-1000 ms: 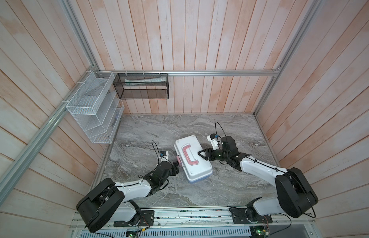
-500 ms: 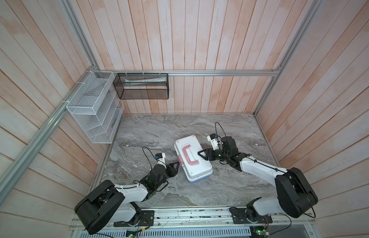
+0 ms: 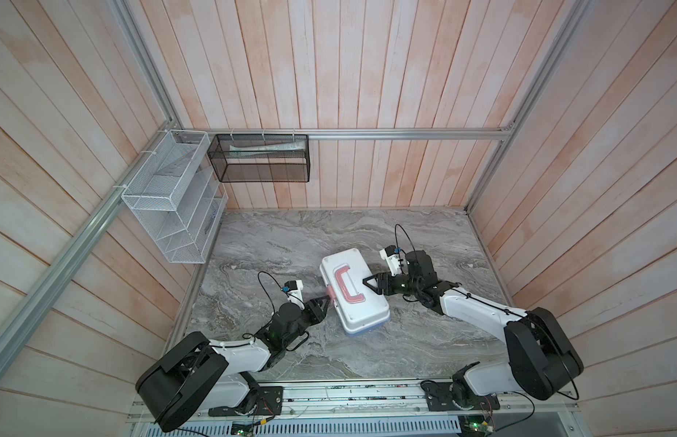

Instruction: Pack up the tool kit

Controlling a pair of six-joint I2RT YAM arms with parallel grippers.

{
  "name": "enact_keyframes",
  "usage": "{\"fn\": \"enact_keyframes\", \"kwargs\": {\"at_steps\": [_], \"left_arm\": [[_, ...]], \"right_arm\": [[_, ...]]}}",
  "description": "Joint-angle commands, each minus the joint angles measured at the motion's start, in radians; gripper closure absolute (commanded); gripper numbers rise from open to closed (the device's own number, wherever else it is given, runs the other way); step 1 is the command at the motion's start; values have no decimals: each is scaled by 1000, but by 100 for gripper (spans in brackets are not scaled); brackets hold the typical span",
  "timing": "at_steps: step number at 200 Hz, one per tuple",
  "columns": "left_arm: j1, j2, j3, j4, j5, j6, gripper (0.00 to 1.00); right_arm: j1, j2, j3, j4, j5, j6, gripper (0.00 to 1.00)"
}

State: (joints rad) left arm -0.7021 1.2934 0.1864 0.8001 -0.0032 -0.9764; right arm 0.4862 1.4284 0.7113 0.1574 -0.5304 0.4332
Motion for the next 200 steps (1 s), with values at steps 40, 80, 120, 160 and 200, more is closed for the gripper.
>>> {"fn": "enact_keyframes", "kwargs": {"at_steps": [40,80,120,160,200], "left_arm": [[-2,-27,3,50,34,22,58],[-2,-31,18,36,27,33,58],[4,-26,35,24,19,38,58],[23,-31,66,-30,45,53,61],[23,-33,42,-2,45,38,63]], "right_arm": [[8,46,-37,-125,-14,-31,41],[8,53,-33,-124,-17,-30,41],[9,55,-33,-120,-20,-28,41],[8,54,-42,-110,-17,-23,41],[8,59,-42,-108,-20,-22,41]]}}
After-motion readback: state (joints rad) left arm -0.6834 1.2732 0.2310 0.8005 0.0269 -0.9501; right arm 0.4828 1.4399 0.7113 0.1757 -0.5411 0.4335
